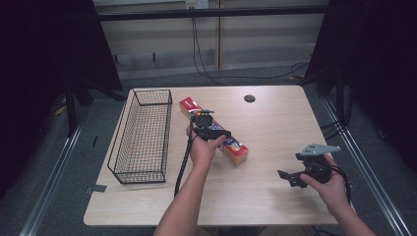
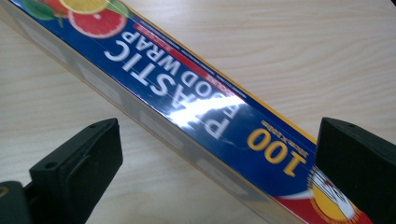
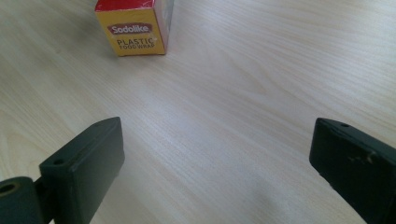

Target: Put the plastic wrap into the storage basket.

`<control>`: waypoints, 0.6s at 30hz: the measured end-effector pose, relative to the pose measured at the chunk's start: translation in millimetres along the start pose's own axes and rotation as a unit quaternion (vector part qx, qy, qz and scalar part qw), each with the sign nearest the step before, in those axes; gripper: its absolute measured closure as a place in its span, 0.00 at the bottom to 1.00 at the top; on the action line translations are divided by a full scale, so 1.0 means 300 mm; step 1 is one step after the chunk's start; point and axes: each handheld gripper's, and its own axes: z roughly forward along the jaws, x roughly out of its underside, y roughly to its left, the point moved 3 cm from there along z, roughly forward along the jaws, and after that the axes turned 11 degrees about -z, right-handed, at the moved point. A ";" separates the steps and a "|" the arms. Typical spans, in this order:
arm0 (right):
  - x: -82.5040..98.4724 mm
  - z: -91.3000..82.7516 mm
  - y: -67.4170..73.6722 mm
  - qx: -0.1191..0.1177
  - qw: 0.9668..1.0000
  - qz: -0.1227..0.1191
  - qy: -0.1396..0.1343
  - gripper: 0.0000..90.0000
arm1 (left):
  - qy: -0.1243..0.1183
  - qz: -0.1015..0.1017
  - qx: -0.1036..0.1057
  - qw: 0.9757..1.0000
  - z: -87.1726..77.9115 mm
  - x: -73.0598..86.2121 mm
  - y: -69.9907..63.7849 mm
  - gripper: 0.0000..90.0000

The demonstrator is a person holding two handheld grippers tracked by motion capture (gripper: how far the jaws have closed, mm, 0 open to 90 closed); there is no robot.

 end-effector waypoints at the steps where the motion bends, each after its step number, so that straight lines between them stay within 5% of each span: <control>1: 0.000 0.000 0.000 0.000 1.000 0.001 0.001 0.03 | 0.001 -0.002 -0.002 1.000 0.003 -0.004 0.005 0.02; 18: -0.004 0.006 0.006 -0.007 1.000 -0.002 -0.002 0.03 | 0.008 -0.020 -0.037 0.999 0.067 -0.048 0.003 0.03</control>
